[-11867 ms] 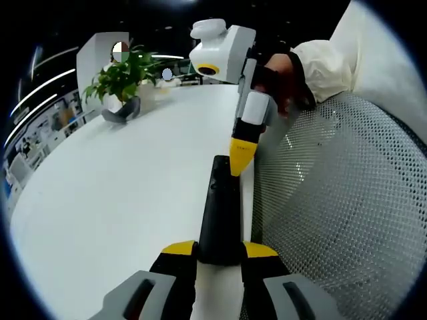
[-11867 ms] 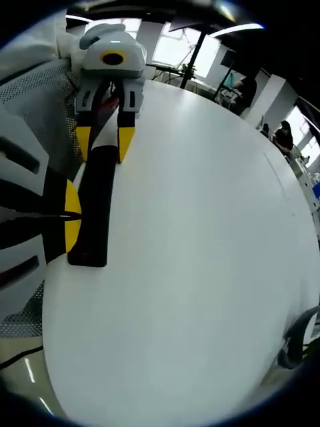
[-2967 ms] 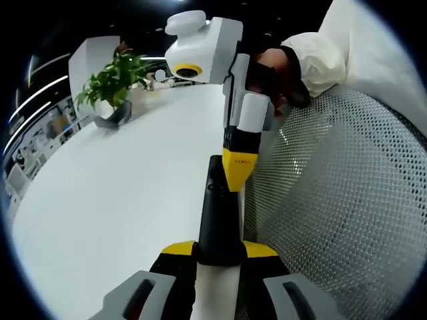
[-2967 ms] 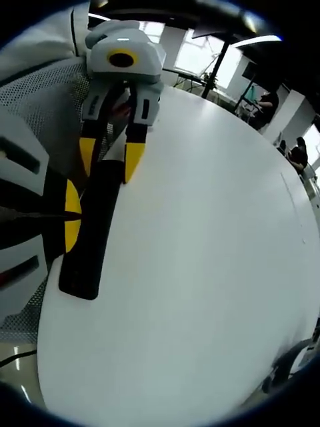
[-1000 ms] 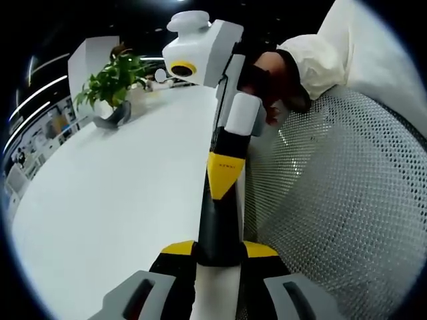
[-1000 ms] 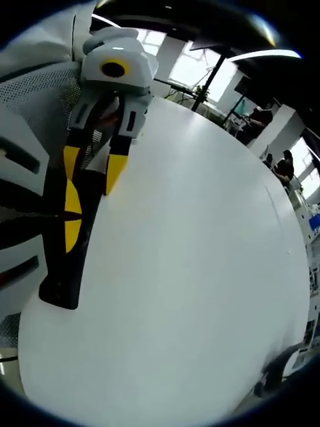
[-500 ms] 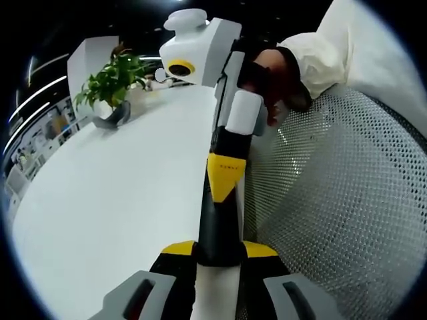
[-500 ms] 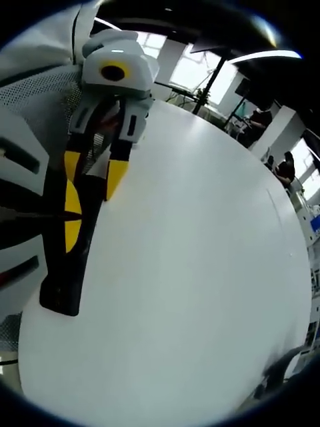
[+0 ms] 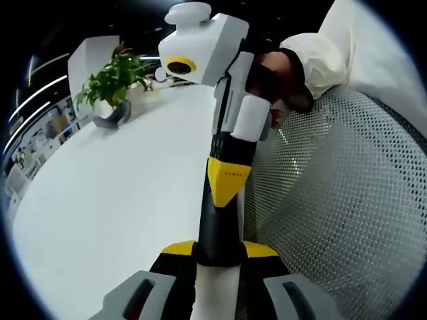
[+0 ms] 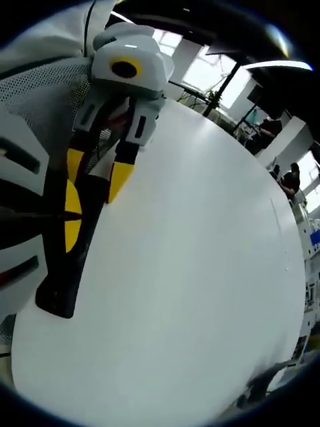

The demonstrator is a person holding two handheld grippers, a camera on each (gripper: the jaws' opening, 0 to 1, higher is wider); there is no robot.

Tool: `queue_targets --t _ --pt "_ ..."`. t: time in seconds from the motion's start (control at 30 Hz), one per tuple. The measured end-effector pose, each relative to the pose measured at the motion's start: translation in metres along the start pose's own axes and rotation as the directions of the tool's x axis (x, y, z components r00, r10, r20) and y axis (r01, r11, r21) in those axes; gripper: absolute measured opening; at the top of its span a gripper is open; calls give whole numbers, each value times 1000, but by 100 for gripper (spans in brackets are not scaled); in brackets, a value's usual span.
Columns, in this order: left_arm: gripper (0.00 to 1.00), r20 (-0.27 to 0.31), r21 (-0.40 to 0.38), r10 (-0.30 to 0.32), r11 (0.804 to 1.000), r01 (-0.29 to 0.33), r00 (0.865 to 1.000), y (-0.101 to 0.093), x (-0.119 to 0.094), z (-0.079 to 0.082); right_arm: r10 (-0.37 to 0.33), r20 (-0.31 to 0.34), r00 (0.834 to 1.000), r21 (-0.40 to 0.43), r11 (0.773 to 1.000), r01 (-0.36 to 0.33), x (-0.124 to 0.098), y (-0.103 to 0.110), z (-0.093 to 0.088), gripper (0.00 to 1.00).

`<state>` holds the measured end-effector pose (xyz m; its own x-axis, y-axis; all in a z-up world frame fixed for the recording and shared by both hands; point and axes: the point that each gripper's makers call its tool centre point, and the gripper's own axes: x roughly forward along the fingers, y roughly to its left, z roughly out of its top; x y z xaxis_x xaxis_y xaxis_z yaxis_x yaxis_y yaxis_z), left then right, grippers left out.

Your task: Press the specified remote control buttons in sequence, fully releasing each button before pressing the next.

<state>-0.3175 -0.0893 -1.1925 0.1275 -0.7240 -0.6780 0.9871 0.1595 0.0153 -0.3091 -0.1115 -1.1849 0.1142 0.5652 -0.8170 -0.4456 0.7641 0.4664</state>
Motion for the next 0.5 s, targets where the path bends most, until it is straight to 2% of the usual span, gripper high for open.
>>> queue_targets --t 0.5 --pt "25 -9 -29 19 999 -19 1000 1 0 0 -5 11 1000 -6 1000 5 0 -1 4 0"
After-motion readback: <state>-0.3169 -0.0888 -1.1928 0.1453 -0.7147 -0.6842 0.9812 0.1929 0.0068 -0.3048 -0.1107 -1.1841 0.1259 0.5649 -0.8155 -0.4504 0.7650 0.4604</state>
